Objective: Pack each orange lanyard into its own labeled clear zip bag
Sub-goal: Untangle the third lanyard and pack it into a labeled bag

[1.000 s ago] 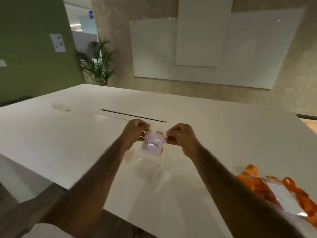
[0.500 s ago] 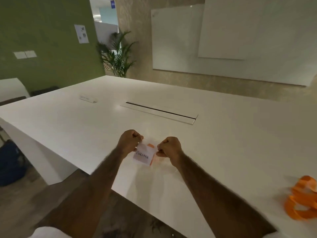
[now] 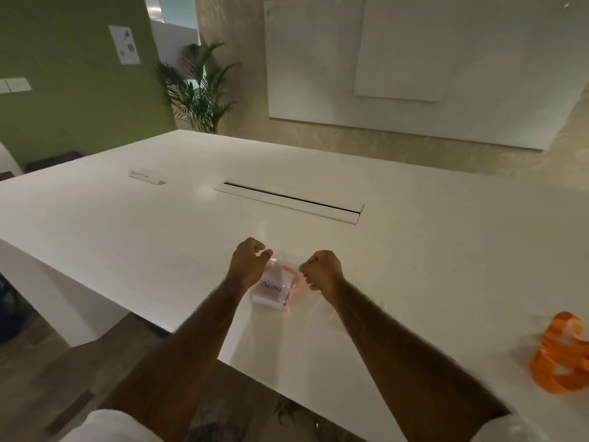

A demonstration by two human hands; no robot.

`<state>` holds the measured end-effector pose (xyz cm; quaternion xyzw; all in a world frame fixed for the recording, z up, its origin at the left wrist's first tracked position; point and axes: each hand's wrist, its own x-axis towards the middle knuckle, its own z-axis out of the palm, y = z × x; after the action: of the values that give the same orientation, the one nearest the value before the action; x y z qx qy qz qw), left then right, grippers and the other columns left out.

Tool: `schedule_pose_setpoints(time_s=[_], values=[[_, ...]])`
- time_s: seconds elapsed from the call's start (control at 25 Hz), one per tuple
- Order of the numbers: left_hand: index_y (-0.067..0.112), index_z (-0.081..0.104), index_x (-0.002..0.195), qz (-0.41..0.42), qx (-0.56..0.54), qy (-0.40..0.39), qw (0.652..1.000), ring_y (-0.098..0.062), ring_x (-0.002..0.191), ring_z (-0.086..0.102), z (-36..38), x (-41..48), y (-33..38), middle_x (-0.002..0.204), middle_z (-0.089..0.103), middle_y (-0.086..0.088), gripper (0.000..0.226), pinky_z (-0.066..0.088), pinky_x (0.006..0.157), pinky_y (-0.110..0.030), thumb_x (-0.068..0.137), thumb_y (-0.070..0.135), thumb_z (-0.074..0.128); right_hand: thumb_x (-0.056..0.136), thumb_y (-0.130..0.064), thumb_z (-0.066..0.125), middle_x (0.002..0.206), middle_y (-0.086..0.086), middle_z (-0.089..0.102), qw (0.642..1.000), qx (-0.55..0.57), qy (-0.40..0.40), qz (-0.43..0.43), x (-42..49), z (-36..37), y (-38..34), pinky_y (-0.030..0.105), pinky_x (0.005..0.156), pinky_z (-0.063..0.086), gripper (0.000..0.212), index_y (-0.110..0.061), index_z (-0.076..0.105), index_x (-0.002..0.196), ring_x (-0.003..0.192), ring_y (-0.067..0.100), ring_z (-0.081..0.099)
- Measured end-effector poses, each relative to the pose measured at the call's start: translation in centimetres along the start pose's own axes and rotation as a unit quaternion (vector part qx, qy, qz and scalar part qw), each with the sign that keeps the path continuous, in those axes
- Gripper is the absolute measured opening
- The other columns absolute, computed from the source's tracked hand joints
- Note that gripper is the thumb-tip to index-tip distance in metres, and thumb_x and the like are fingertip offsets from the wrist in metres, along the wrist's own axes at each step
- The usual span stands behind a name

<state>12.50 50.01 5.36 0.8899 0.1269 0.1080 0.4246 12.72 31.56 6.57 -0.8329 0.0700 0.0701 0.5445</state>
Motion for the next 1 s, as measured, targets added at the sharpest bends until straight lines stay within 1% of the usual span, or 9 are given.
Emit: schedule_pose_setpoints(time_s=[0.08,0.2,0.32,0.4,0.52,0.6,0.68,0.84,1.0], values=[[0.014,0.054,0.130,0.013,0.002,0.009,1.000,-0.023,0.119,0.056,0.9,-0.4,0.3,0.136,0.055,-0.006,0.041,0.044,0.093,-0.030,0.098,0.038,0.061,0.080,-0.007,0.073,0.086,0.022,0.072,1.000,-0.006,0.000,-0.002,0.2,-0.2,0.3,0.032,0.056,0.054,0.013,-0.002,0.061,0.079,0.064,0.027,0.063],[0.018,0.047,0.138,0.047,0.023,0.018,0.998,-0.028,0.126,0.052,2.6,-1.5,0.9,0.144,0.048,-0.008,0.044,0.044,0.102,-0.041,0.100,0.041,0.053,0.083,-0.013,0.075,0.084,0.018,0.071,1.000,0.001,0.000,-0.006,0.0,-0.7,0.6,0.032,0.057,0.056,0.018,-0.005,0.061,0.077,0.067,0.026,0.065],[0.012,0.047,0.140,0.142,0.087,0.060,0.984,-0.031,0.135,0.047,4.1,-3.2,1.9,0.149,0.047,-0.012,0.045,0.040,0.111,-0.044,0.102,0.036,0.051,0.085,-0.012,0.072,0.080,0.017,0.070,1.000,0.003,0.018,-0.016,-0.2,-2.6,1.0,0.038,0.061,0.059,0.017,-0.003,0.062,0.075,0.066,0.026,0.064],[0.011,0.045,0.145,0.218,0.142,0.070,0.963,-0.030,0.148,0.031,5.3,-4.5,2.9,0.158,0.037,-0.013,0.045,0.028,0.121,-0.047,0.105,0.033,0.045,0.085,-0.009,0.064,0.086,0.019,0.071,0.998,-0.034,0.044,-0.030,-0.2,-4.8,1.8,0.045,0.068,0.061,0.013,0.004,0.064,0.081,0.070,0.026,0.064],[0.019,0.038,0.152,0.297,0.159,-0.040,0.941,-0.023,0.154,0.015,8.4,-7.0,4.9,0.165,0.024,-0.005,0.047,0.015,0.126,-0.043,0.108,0.034,0.035,0.088,-0.010,0.056,0.089,0.011,0.072,0.985,-0.139,0.087,-0.058,-0.5,-9.2,3.9,0.042,0.074,0.058,0.015,-0.003,0.068,0.082,0.081,0.025,0.067],[0.025,0.027,0.158,0.295,0.179,-0.155,0.925,-0.020,0.155,0.009,11.1,-8.5,6.0,0.168,0.015,0.000,0.052,0.011,0.125,-0.041,0.108,0.041,0.030,0.092,-0.011,0.053,0.097,0.002,0.073,0.971,-0.211,0.089,-0.069,-1.3,-12.1,5.5,0.033,0.080,0.056,0.018,-0.010,0.071,0.090,0.091,0.021,0.067],[0.026,0.015,0.161,0.259,0.219,-0.233,0.911,-0.019,0.156,0.004,13.5,-9.5,6.6,0.169,0.006,0.001,0.060,0.005,0.125,-0.041,0.107,0.050,0.025,0.093,-0.011,0.051,0.105,0.000,0.073,0.959,-0.263,0.078,-0.069,-2.0,-14.7,7.4,0.028,0.083,0.053,0.022,-0.013,0.073,0.097,0.097,0.018,0.066],[0.024,-0.004,0.161,0.224,0.289,-0.256,0.895,-0.022,0.156,-0.006,16.4,-10.6,7.1,0.169,-0.009,0.000,0.078,-0.003,0.125,-0.047,0.100,0.067,0.019,0.093,-0.024,0.061,0.114,-0.001,0.068,0.947,-0.308,0.040,-0.086,-3.9,-17.8,10.7,0.031,0.086,0.053,0.016,-0.021,0.070,0.106,0.105,0.019,0.063],[0.022,-0.005,0.161,0.221,0.350,-0.246,0.876,-0.025,0.156,-0.007,17.3,-11.0,6.8,0.169,-0.009,-0.002,0.078,-0.005,0.124,-0.050,0.100,0.066,0.017,0.092,-0.045,0.066,0.125,0.000,0.060,0.930,-0.352,-0.003,-0.111,-5.2,-18.2,12.6,0.038,0.100,0.048,0.035,-0.025,0.065,0.121,0.117,0.020,0.054]])
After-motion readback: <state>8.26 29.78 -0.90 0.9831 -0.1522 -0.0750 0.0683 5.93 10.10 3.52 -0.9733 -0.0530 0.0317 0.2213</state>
